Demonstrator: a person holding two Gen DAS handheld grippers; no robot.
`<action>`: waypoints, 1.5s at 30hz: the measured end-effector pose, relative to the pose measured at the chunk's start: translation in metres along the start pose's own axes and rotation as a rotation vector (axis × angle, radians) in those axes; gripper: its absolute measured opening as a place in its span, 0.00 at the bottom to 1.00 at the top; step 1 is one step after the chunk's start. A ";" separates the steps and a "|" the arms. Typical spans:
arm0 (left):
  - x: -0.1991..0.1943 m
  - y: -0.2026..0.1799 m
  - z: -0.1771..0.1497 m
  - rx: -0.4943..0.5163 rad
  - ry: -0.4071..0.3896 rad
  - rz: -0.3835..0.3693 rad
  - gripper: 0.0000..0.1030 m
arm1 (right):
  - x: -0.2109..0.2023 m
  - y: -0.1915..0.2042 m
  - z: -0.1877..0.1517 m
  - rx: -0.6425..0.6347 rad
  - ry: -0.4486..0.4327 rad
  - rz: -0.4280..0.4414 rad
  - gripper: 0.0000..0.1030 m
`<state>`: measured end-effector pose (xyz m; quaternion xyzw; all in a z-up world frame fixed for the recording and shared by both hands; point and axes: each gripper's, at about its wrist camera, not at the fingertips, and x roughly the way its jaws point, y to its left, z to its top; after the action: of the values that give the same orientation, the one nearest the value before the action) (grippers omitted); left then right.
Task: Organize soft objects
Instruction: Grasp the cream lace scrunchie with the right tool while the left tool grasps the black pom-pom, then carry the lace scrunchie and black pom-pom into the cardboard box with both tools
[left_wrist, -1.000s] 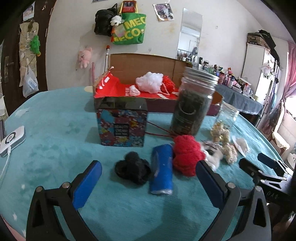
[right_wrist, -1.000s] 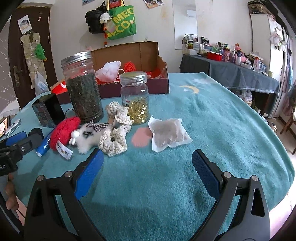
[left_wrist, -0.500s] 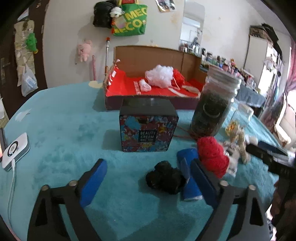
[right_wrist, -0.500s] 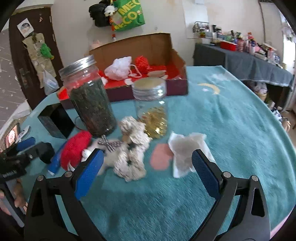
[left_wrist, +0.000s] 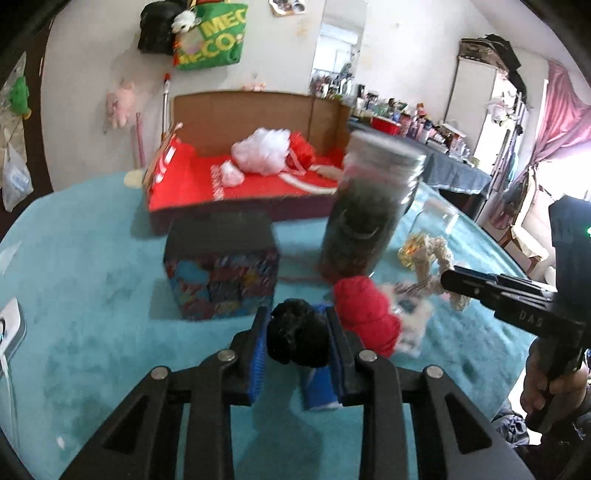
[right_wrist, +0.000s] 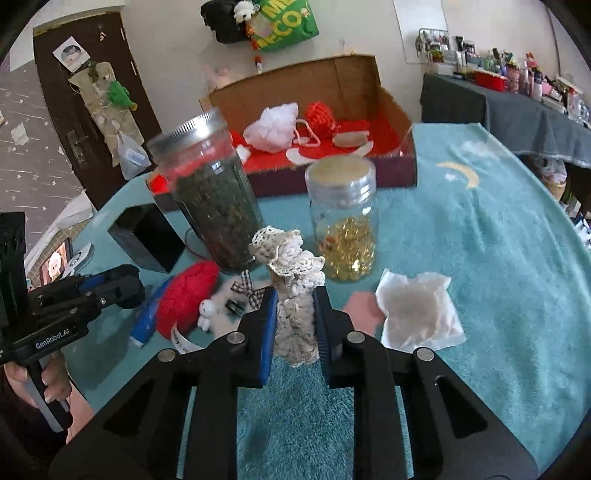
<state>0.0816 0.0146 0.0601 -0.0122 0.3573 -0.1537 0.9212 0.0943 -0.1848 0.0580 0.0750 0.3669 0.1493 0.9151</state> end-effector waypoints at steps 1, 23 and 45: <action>0.000 -0.003 0.003 0.007 -0.005 -0.011 0.29 | -0.004 0.000 0.001 -0.004 -0.010 -0.001 0.18; 0.025 -0.041 0.021 0.037 0.033 -0.146 0.29 | -0.002 0.014 0.007 0.008 0.021 0.150 0.18; 0.019 -0.021 0.024 -0.009 0.031 -0.119 0.29 | -0.004 0.003 0.008 0.038 0.024 0.158 0.18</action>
<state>0.1047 -0.0131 0.0685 -0.0352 0.3707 -0.2068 0.9048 0.0959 -0.1833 0.0671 0.1195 0.3736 0.2150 0.8944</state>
